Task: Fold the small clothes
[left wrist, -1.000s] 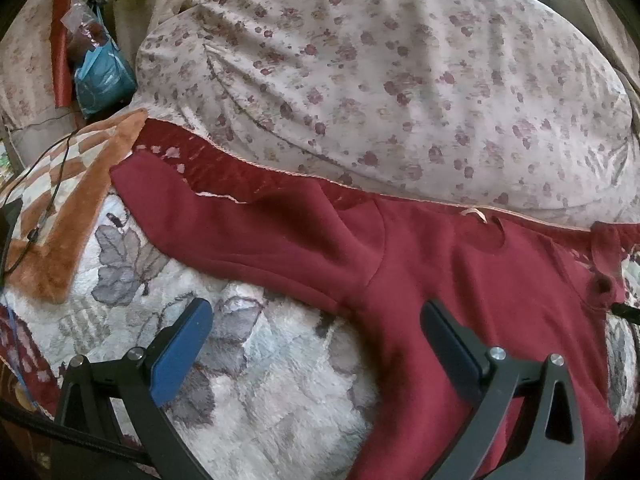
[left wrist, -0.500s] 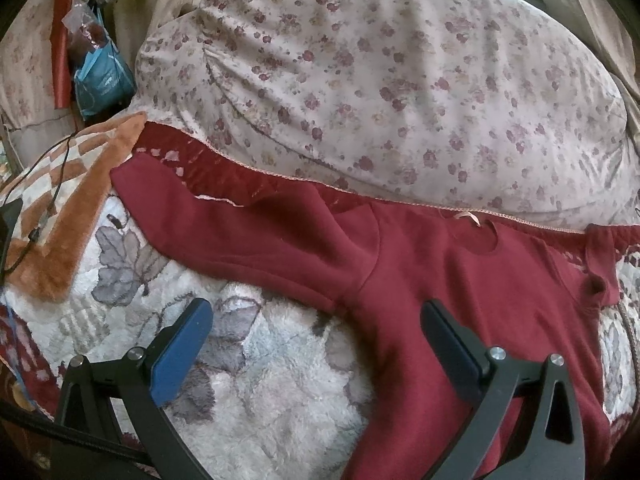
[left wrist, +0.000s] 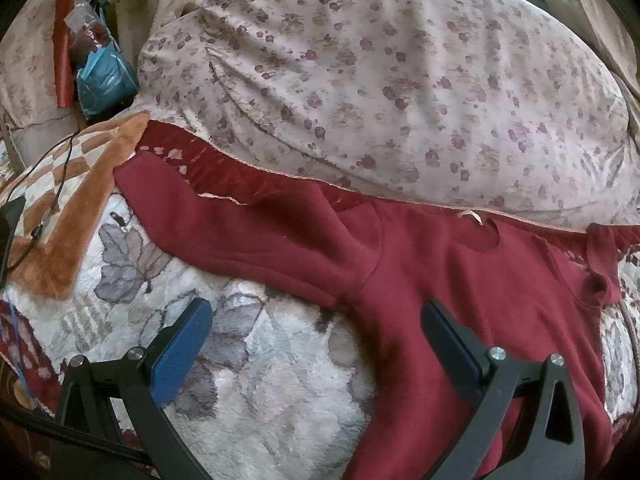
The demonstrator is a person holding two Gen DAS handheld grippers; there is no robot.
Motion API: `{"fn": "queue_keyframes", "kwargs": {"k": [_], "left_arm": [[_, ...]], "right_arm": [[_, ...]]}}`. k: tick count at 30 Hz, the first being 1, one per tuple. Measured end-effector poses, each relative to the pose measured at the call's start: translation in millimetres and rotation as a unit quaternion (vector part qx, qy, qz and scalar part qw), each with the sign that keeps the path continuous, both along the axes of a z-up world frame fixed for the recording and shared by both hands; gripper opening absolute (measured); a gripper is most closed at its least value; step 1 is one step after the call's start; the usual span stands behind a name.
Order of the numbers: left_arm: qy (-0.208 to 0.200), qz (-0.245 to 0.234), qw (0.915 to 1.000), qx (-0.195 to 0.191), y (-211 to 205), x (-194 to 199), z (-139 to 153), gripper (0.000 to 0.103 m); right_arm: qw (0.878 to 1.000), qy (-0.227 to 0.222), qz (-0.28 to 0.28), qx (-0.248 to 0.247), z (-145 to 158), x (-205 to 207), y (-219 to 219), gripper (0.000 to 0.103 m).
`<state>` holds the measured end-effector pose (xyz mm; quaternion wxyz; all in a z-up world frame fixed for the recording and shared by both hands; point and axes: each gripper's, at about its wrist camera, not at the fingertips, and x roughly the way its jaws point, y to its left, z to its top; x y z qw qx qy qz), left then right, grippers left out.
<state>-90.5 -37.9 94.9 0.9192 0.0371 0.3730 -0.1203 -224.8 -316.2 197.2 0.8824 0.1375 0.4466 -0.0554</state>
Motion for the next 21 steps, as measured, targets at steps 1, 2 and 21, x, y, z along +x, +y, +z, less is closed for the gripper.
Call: {"fn": "queue_keyframes", "kwargs": {"k": [1,2,21], "left_arm": [[0.000,0.002,1.0000,0.002,0,1,0,0.103],[-0.001,0.003,1.0000,0.004,0,2,-1,0.103],[0.019,0.017,0.9995,0.017,-2,22,-17,0.103]], "right_arm": [[1.000,-0.001,0.000,-0.006,-4,8,3,0.103],[1.000,0.000,0.000,-0.012,-10,17,7,0.103],[0.998,-0.007,-0.006,-0.062,-101,109,40,0.103]]}}
